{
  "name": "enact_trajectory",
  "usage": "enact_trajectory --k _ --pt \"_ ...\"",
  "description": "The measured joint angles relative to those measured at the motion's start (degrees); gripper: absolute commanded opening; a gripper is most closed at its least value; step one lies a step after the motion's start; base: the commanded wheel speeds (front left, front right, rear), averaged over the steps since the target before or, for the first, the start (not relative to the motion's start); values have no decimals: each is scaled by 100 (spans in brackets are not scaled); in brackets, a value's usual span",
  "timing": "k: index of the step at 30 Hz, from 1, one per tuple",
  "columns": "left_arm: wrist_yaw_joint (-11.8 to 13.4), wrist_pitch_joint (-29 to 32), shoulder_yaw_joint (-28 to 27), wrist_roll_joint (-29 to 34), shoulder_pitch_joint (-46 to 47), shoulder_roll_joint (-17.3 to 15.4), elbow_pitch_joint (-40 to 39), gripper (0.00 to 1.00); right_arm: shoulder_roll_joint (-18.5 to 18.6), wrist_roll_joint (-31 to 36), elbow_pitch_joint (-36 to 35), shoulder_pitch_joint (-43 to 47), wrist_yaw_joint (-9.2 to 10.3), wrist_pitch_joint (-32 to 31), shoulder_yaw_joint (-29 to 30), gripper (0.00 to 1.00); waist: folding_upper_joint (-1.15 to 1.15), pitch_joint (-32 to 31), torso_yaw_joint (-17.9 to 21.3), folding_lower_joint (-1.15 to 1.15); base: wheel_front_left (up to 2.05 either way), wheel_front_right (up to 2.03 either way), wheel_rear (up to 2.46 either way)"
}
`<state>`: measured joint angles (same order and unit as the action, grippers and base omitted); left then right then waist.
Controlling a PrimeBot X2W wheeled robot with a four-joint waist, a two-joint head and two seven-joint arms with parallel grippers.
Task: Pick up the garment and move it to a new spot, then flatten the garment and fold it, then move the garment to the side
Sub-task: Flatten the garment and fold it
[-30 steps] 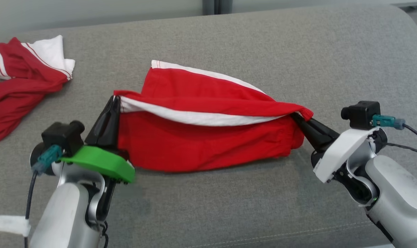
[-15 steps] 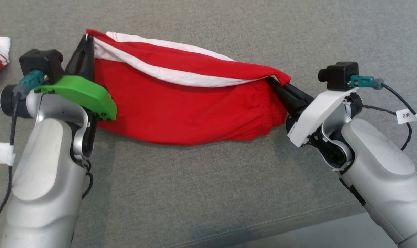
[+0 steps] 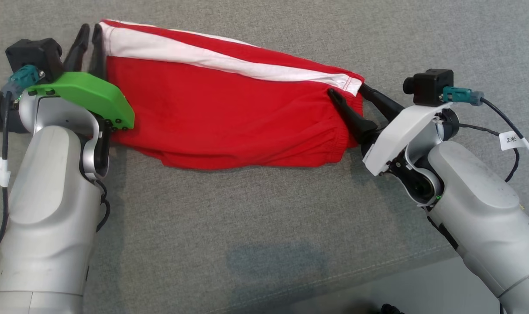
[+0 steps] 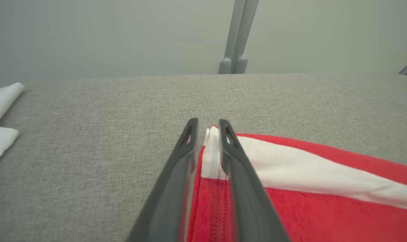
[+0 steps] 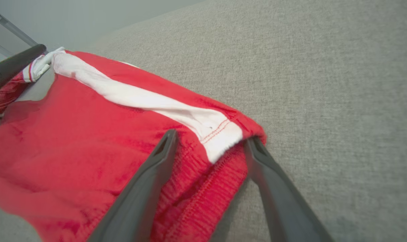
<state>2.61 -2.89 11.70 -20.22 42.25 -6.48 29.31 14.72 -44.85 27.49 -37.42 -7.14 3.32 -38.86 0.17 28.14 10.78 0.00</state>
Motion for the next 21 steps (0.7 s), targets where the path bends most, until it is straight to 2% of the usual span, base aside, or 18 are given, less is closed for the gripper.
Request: enact_trajectory --k 6,11,16,21 --pt "-10 -281 -20 -3 154 53 238 100 116 11 88 3 0 225 -163 100 0 -123 -91 0 0 0 0" --pt "-164 -377 -9 -148 130 202 594 100 305 62 171 68 0 504 -185 100 0 -297 -157 0 0 0 0" --pt "-365 -210 45 -433 -126 260 1058 100 464 65 275 346 0 803 -89 100 0 -534 -236 0 0 0 0" --pt "-449 46 97 -542 -500 267 1529 100 489 46 372 624 0 923 27 100 0 -809 -313 0 0 0 0"
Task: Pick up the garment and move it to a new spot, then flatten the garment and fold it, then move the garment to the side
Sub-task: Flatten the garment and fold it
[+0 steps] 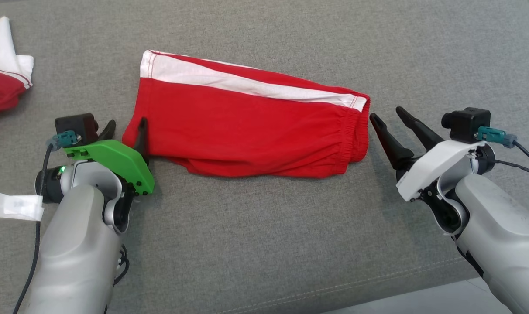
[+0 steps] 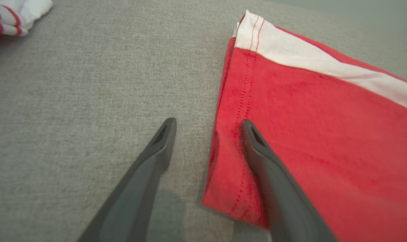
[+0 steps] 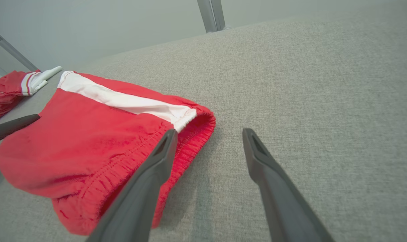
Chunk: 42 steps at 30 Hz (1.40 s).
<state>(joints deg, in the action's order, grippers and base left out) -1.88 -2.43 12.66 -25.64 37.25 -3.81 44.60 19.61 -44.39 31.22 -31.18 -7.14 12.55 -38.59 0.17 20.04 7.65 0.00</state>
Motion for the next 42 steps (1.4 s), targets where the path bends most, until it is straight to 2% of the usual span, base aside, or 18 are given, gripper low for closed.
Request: enact_trajectory --k 4,9,15,16,17,18,19,21,22,30,42 --pt "-43 107 -59 -153 -87 19 144 100 -13 -11 11 131 0 11 40 100 0 -208 -21 0 0 0 0" --pt "-220 322 43 -244 -88 111 267 100 1 -47 -15 252 0 56 89 100 0 -346 25 0 0 0 0" --pt "-266 445 66 -322 -96 140 387 100 12 -47 -52 326 0 87 108 100 0 -379 99 0 0 0 0" --pt "-266 448 63 -347 -96 140 413 88 10 -47 -63 333 0 87 108 100 0 -380 111 0 0 0 0" --pt "-266 448 59 -378 -96 138 436 71 9 -46 -73 338 0 88 108 100 0 -380 122 0 0 0 0" --pt "-271 448 56 -411 -96 137 453 47 7 -46 -83 342 0 88 108 100 0 -380 135 0 0 0 0" --pt "-278 449 54 -444 -96 137 463 43 3 -46 -94 343 0 99 108 100 0 -379 146 0 0 0 0" --pt "-316 447 52 -490 -96 137 466 22 -1 -46 -114 343 0 104 108 100 0 -375 167 0 0 0 0" --pt "-319 439 44 -520 -95 137 464 0 -1 -46 -118 344 0 104 108 100 0 -374 175 0 0 0 0" --pt "-417 56 78 -597 -155 199 389 0 -136 -219 -75 559 0 112 288 100 0 -417 95 0 0 0 0" --pt "-493 -516 288 -888 -860 244 62 0 -293 -466 77 704 15 138 486 100 0 -596 -277 0 0 0 0"
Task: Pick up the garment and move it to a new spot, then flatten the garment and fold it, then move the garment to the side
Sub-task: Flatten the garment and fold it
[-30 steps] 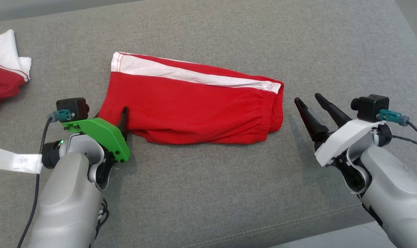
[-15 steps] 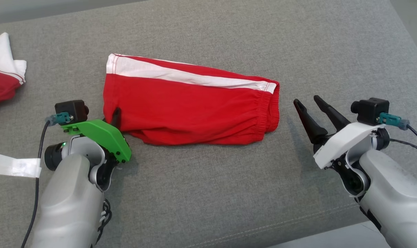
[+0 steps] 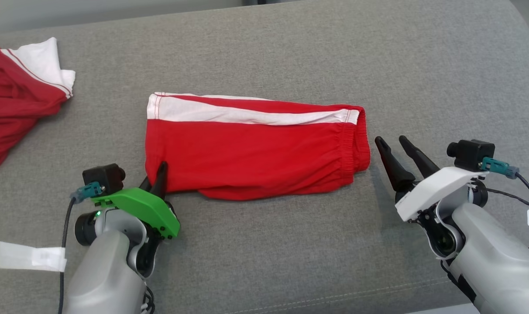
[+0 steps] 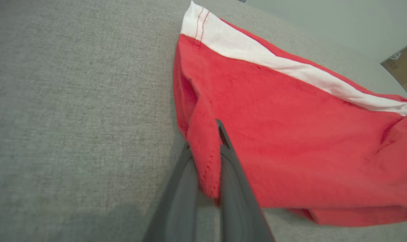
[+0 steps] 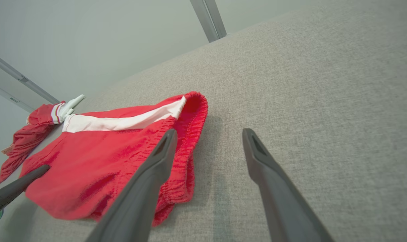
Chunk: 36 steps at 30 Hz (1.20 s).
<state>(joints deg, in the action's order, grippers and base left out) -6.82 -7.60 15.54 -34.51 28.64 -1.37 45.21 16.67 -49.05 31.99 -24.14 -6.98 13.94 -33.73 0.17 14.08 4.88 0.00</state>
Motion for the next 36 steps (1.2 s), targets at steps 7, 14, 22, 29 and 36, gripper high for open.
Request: enact_trajectory --k 7,14,22,29,36 --pt "-8 -159 506 -460 -432 -4 -361 0 -168 -102 23 0 -2 -1 -8 100 0 -147 -322 0 0 0 0" --pt "-31 -377 783 -672 -744 -12 -686 100 -313 -180 313 1 172 -113 -25 100 0 -313 -580 0 0 0 0" --pt "97 -644 503 -512 -881 -14 -1034 100 -386 -354 552 132 367 -235 57 100 0 -469 -803 0 0 0 0" --pt "308 -665 261 -402 -1278 -22 -1427 100 -385 -480 844 491 592 -244 214 100 0 -604 -1044 0 0 0 0" --pt "459 -665 82 -396 -1640 -29 -1681 100 -436 -675 922 647 549 -246 249 100 0 -728 -1267 0 0 0 0"
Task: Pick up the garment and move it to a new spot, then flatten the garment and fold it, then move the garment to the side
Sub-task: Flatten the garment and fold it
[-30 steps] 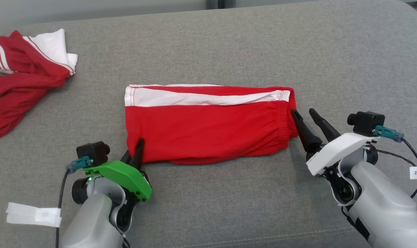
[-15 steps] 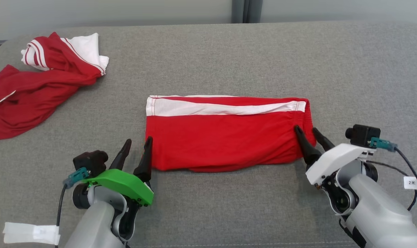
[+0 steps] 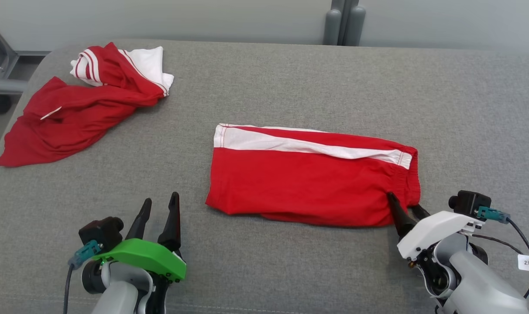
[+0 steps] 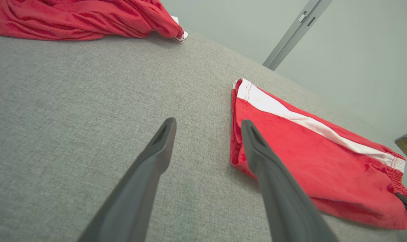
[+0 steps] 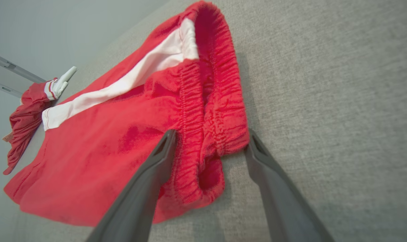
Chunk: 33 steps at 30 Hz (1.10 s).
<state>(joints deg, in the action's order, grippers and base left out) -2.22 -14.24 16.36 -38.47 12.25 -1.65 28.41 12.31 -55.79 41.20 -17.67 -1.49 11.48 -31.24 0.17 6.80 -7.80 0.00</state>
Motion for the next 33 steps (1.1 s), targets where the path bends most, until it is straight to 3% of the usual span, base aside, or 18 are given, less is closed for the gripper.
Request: enact_trajectory --k 2,3,5,8,10,18,29,33 --pt "23 0 -38 11 -75 -2 -115 100 -34 -26 24 7 -1 -2 -3 100 0 -31 -54 0 0 0 0" --pt "24 -1 -85 35 -99 -3 -175 100 -54 -27 33 7 -18 -26 -2 91 0 -44 -79 0 0 0 0" --pt "67 -1 -188 42 -144 -36 -333 100 -130 -77 48 4 -70 -51 4 46 0 -64 -118 0 0 0 0" --pt "73 -2 -309 79 -214 -115 -514 100 -187 -88 99 -2 -97 -49 29 23 0 -75 -139 0 0 0 0" --pt "123 -11 -331 123 -263 -113 -622 100 -178 -141 135 -5 -97 -37 137 1 0 -71 -143 0 0 0 0" --pt "232 -18 -556 165 -539 -126 -1037 100 -82 -224 131 -161 -209 68 341 0 0 -59 -51 0 0 0 0" --pt "232 -18 -504 223 -782 -115 -1428 100 602 -215 105 -190 -269 163 650 0 0 -68 281 0 0 0 0" --pt "230 -18 -405 265 -794 -116 -1492 100 699 -186 76 -190 -272 166 668 0 0 -77 366 0 0 0 0"
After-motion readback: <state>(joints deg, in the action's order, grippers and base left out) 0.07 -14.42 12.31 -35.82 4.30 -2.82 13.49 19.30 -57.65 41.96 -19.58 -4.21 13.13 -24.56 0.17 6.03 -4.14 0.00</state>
